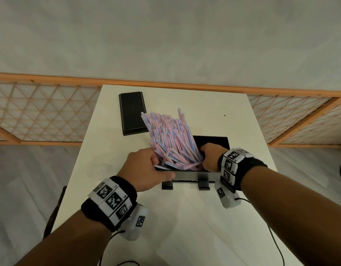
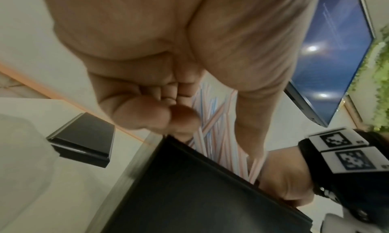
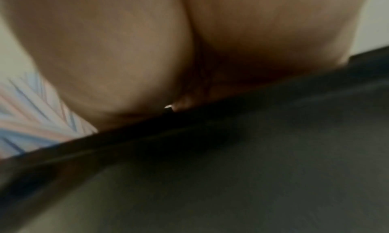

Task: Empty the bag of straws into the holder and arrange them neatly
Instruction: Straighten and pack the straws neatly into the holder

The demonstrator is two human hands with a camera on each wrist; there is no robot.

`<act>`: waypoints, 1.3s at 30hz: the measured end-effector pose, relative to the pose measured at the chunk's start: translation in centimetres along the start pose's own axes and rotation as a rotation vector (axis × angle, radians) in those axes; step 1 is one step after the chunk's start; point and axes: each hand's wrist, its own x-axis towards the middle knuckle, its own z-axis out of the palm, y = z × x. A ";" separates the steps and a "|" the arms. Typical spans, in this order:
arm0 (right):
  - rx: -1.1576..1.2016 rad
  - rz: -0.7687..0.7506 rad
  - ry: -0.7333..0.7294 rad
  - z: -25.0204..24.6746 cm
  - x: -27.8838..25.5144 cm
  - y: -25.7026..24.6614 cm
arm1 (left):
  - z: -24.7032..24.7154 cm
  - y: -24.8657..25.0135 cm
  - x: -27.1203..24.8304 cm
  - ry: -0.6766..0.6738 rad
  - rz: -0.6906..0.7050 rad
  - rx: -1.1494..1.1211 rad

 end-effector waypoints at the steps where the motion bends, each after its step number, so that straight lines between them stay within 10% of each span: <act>1: -0.001 0.001 0.006 0.0 0.0 -0.1 | 0.0 0.1 0.1 0.008 0.006 -0.016; 19: -0.002 -0.293 0.383 -5.6 -3.7 -2.6 | 0.8 0.3 0.2 0.069 0.113 0.053; 26: 0.130 -0.106 0.517 -3.7 -4.0 -0.1 | 0.3 0.1 0.0 0.074 0.084 0.013; 32: 0.169 -0.236 0.126 1.6 -4.7 0.5 | 0.5 1.5 -0.4 0.121 0.025 -0.073; 39: 0.178 -0.337 0.172 3.2 -4.1 0.0 | 0.8 1.8 0.1 0.227 0.066 -0.027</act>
